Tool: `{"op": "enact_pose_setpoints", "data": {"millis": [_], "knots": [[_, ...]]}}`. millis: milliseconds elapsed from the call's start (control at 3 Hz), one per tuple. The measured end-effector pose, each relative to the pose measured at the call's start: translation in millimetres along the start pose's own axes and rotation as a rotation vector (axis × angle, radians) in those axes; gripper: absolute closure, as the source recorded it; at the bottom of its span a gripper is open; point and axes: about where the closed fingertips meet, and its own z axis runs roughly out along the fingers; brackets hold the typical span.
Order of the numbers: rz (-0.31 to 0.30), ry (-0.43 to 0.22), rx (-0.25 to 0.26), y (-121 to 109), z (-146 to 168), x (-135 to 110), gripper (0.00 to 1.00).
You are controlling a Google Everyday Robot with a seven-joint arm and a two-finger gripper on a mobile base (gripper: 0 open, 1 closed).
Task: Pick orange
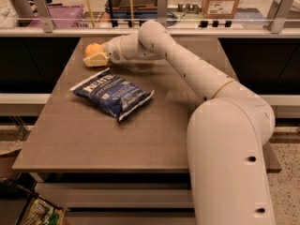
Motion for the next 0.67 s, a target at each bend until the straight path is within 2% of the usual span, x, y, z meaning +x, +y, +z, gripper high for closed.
{"op": "enact_pose_setpoints", "data": {"millis": [667], "knots": [[-0.002, 0.005, 0.004, 0.9, -0.9, -0.7, 1.00]]}}
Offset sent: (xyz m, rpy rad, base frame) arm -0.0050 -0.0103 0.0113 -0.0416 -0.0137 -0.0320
